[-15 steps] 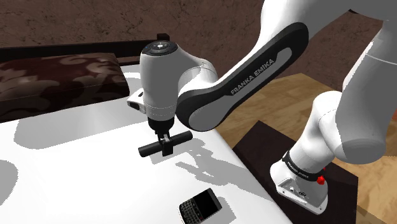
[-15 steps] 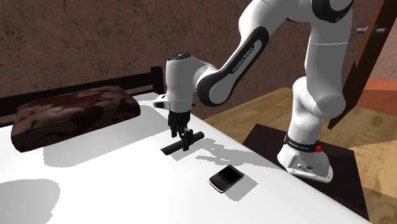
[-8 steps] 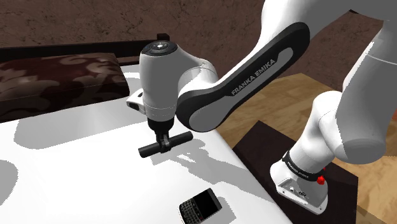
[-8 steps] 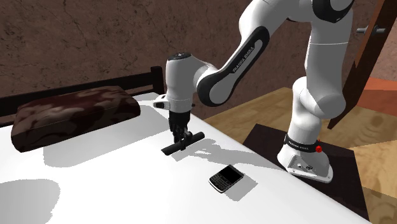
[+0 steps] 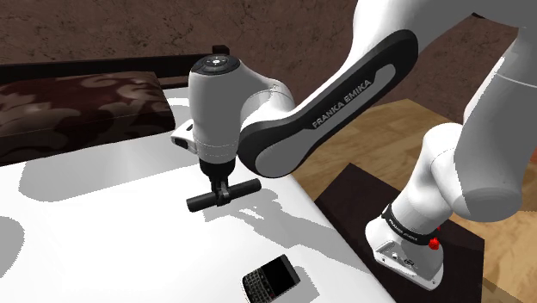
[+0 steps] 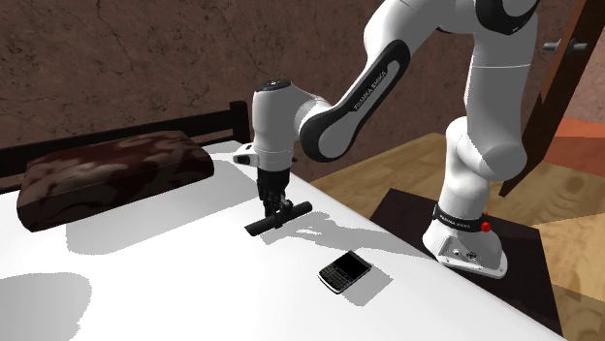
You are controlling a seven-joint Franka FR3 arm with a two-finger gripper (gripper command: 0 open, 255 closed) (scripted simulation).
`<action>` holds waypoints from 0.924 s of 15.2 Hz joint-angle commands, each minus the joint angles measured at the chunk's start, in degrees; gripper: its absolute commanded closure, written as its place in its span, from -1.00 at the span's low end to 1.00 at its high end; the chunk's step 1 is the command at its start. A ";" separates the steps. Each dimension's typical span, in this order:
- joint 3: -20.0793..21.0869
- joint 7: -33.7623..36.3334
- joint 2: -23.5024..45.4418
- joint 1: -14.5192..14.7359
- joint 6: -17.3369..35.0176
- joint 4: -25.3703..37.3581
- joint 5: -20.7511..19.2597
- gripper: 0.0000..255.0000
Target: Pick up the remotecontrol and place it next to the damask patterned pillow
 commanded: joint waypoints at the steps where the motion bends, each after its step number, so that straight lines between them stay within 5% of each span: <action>1: -0.04 -0.25 -0.44 -0.10 -0.57 0.08 0.28 1.00; 14: 0.13 -3.12 -6.69 -0.18 -10.25 3.92 3.68 1.00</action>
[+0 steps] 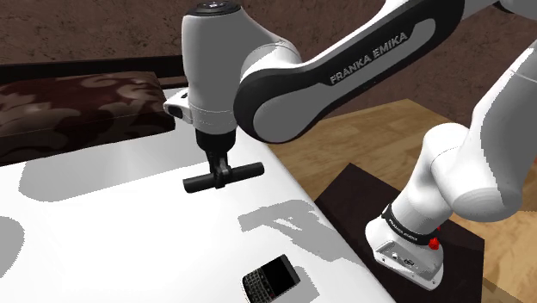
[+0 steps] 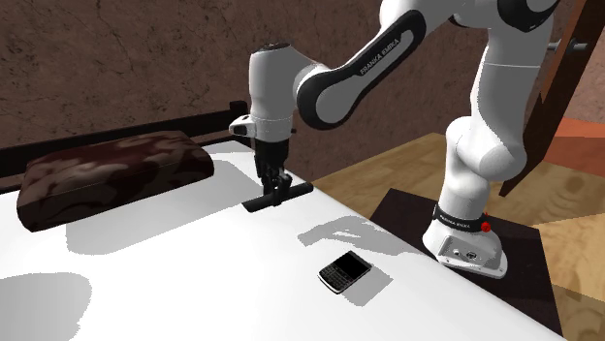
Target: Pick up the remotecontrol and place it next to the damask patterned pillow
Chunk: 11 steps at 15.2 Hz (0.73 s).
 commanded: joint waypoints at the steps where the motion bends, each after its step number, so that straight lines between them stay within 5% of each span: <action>1: 0.01 -0.31 -0.91 0.03 -1.41 0.54 0.43 1.00; 11: -0.20 -1.69 -4.16 0.06 -8.99 5.05 1.84 1.00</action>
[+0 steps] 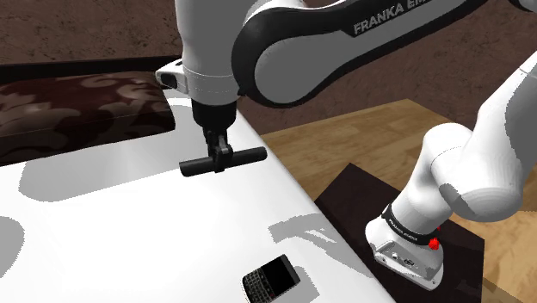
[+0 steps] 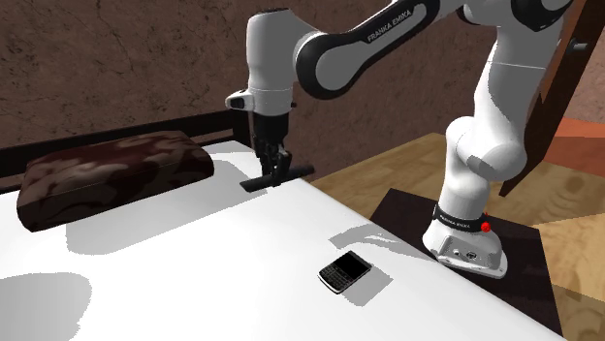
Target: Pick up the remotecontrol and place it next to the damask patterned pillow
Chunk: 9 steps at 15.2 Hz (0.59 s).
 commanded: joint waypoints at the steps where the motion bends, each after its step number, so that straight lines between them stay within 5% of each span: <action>1: -0.14 -0.42 -0.64 -0.06 -1.70 1.10 0.26 1.00; 9: -0.34 -1.15 -2.22 -0.08 -7.78 5.68 0.86 1.00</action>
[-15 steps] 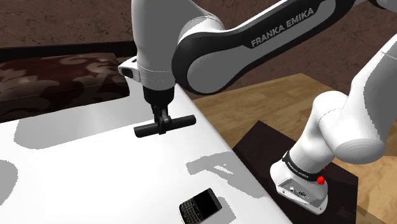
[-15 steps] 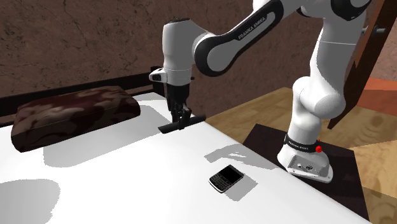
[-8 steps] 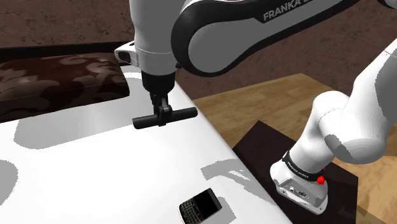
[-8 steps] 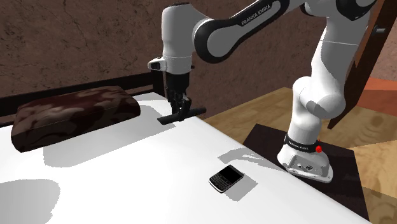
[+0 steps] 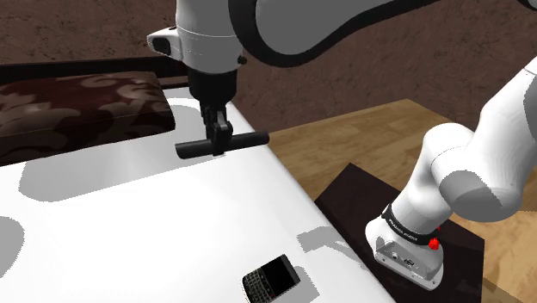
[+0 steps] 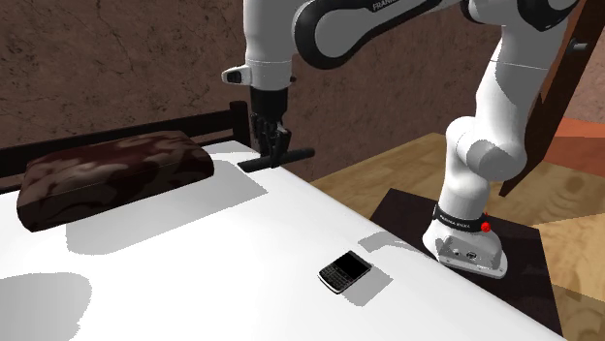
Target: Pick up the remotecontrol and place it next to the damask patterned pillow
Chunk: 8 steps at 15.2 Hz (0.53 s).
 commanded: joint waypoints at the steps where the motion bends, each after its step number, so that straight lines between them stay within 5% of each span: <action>1: -0.10 -0.26 -0.45 -0.04 -1.49 1.05 0.15 1.00; 8: -1.07 -1.95 4.75 -1.16 -5.00 9.67 -1.26 1.00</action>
